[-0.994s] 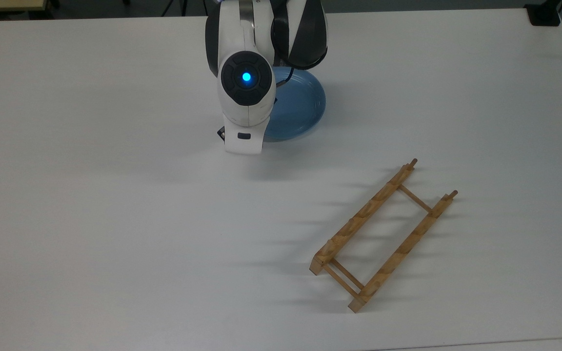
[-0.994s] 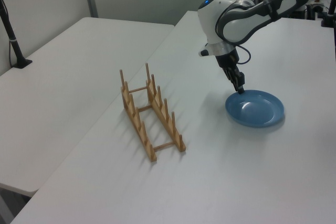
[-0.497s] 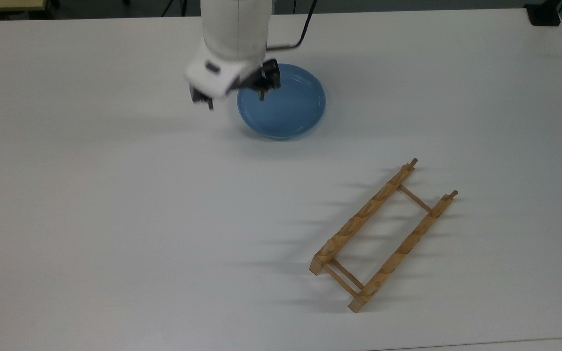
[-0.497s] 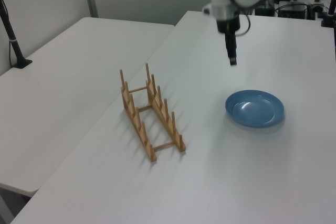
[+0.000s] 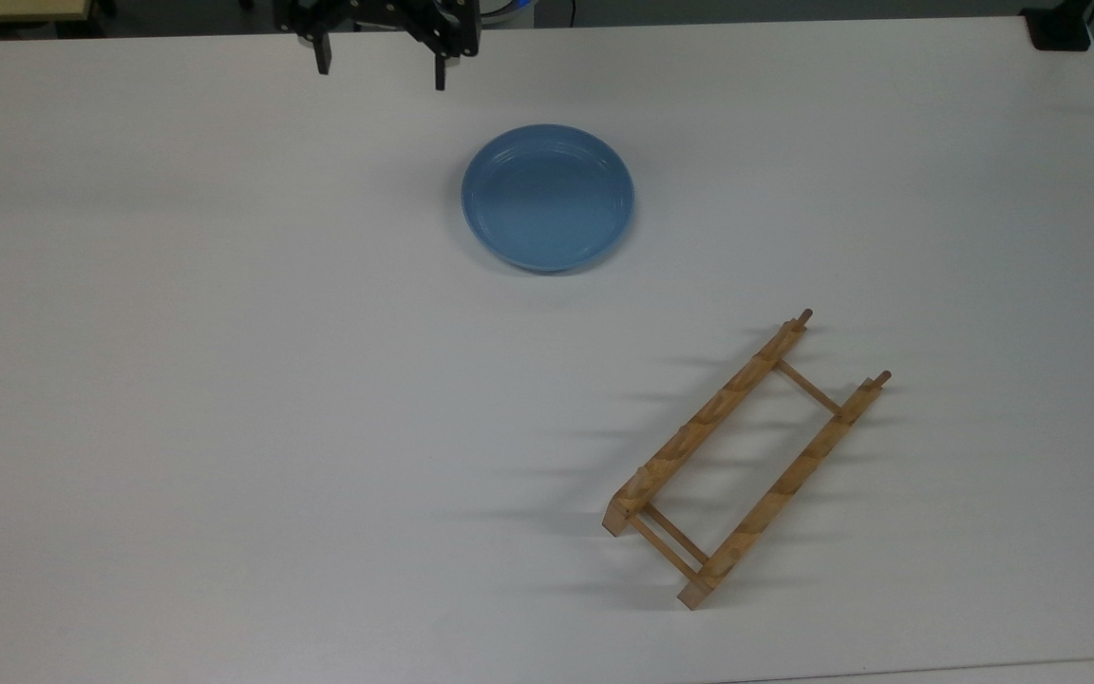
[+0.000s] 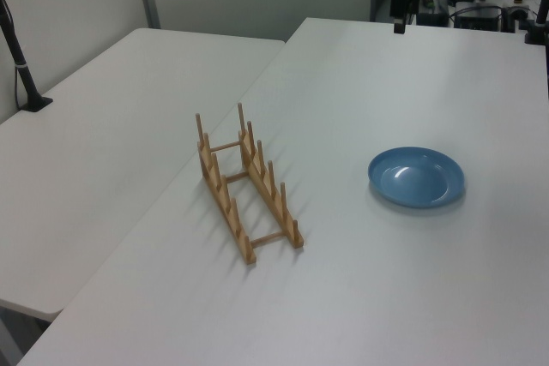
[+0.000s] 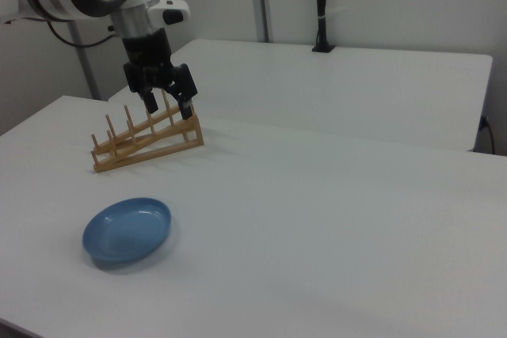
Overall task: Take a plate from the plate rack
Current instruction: 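Open the gripper and raise it away from the plate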
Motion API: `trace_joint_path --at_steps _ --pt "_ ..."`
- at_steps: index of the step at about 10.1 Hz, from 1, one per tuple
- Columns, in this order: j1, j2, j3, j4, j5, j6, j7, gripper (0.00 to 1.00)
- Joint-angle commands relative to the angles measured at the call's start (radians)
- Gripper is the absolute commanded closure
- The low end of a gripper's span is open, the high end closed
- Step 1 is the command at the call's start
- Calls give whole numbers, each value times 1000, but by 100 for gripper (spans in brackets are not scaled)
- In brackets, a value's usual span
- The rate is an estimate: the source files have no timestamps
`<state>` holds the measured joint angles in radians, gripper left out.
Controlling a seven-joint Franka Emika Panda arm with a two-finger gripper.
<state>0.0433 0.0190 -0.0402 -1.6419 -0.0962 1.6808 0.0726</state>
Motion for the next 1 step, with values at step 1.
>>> trace_joint_path --at_steps 1 --pt "-14 -36 -1 -32 38 -21 27 0"
